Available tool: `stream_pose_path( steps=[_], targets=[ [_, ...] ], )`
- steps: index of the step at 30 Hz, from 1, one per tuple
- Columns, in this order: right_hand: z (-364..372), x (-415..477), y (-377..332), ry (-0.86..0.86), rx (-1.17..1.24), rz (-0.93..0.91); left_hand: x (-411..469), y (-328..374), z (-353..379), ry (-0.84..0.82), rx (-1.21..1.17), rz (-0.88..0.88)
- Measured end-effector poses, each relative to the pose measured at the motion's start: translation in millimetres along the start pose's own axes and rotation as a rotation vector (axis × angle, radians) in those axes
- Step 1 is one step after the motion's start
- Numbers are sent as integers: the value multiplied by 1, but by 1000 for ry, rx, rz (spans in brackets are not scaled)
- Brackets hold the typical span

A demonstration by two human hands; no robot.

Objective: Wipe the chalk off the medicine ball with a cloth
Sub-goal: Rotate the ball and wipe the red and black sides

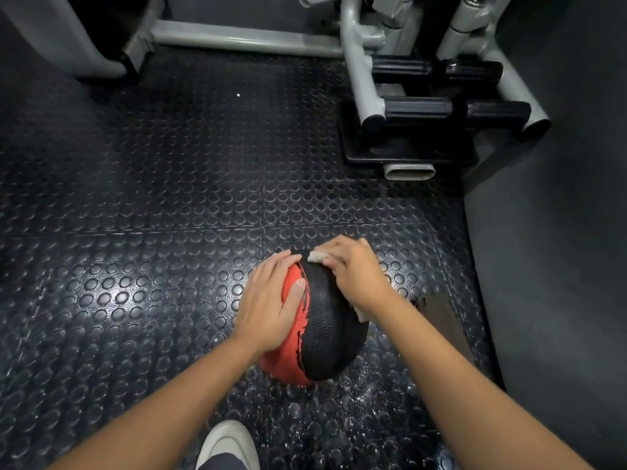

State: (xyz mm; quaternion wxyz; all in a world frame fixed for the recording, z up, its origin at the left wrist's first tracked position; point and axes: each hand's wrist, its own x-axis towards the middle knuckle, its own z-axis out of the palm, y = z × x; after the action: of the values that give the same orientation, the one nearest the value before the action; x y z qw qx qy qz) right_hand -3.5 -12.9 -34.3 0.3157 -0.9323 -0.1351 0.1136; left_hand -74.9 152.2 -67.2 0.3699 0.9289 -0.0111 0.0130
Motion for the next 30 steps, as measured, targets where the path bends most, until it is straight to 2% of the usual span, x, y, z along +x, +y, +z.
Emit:
stream_pose_path(
  steps=[2, 6, 9, 13, 20, 22, 25, 30],
  targets=[
    [3, -36, -9, 111, 26, -45, 2, 0, -1, -5, -3, 3],
    [12, -73, -14, 211, 77, -75, 1, 1, -2, -9, -12, 6],
    [7, -28, 6, 183, 34, -6, -4, 2, 0, -1, 19, 40],
    [0, 15, 24, 55, 127, 169, -4, 5, 2, 5, 15, 17],
    [10, -75, 9, 274, 360, 207, 8, 1, -5, -24, -51, -18],
    [14, -91, 8, 301, 350, 202, 8, -2, -7, -24, -69, -10],
    [10, -68, 9, 272, 343, 225, 3, -6, -6, -10, -72, 12],
    [-3, 4, 6, 116, 220, 202, -8, -5, -2, 22, -39, 48]
  ],
)
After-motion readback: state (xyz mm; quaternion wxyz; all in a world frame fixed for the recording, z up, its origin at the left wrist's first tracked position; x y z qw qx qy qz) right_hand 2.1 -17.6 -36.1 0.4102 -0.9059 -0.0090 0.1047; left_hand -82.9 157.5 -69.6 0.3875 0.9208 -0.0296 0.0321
